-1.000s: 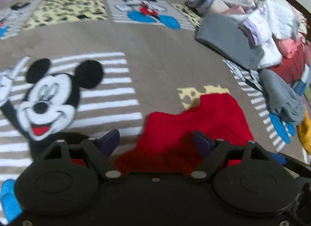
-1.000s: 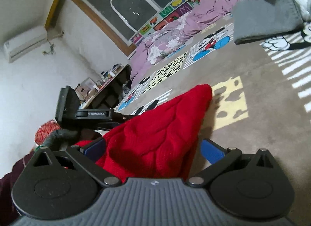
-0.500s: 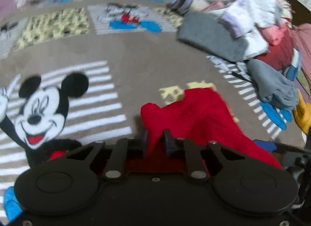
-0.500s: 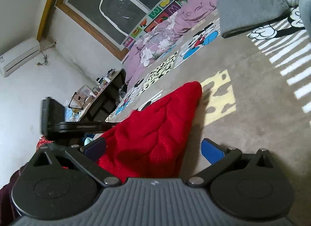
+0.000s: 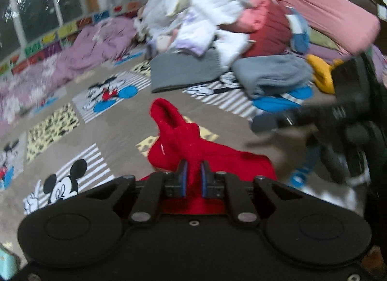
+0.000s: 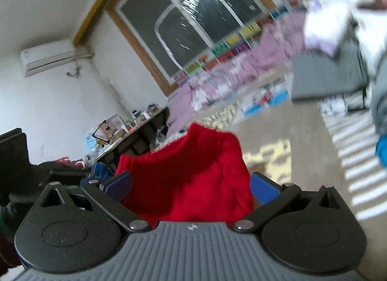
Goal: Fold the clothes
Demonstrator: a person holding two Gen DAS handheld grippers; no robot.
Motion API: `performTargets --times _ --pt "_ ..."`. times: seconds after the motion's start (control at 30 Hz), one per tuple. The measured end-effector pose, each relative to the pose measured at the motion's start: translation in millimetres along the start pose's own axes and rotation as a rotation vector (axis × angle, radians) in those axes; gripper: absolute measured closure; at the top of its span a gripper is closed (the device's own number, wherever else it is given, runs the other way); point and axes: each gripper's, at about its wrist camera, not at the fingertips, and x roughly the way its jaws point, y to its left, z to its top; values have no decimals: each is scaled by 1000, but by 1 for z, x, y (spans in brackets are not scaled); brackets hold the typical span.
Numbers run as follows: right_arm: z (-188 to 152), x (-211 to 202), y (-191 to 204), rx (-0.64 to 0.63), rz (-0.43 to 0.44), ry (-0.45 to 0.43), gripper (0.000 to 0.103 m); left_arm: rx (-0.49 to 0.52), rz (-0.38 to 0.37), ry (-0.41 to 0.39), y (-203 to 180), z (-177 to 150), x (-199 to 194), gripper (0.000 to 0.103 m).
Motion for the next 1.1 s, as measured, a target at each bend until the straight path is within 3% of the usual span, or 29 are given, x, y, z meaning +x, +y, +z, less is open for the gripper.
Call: performTargets --times 0.2,0.37,0.57,0.67,0.73,0.87,1.0,1.1 --pt "22 -30 50 -259 0 -7 0 129 29 -7 -52 -29 -47 95" --pt "33 -39 104 -532 29 112 0 162 34 0 -75 -57 -73 95" --pt "34 -40 161 -797 58 263 0 99 55 -46 -83 -78 -114 96" --pt "25 -32 183 -880 70 350 0 -30 95 -77 -64 -84 -137 96" --pt "14 -26 194 -911 68 390 0 -170 116 -89 -35 -90 -146 96" --pt "-4 -20 201 -853 56 419 0 -367 174 -93 27 -90 -140 97" --pt "-9 -16 200 -796 53 420 0 -373 229 -126 71 -57 -131 98" --pt "-9 -12 196 -785 44 422 0 -308 256 -181 91 -11 -136 102"
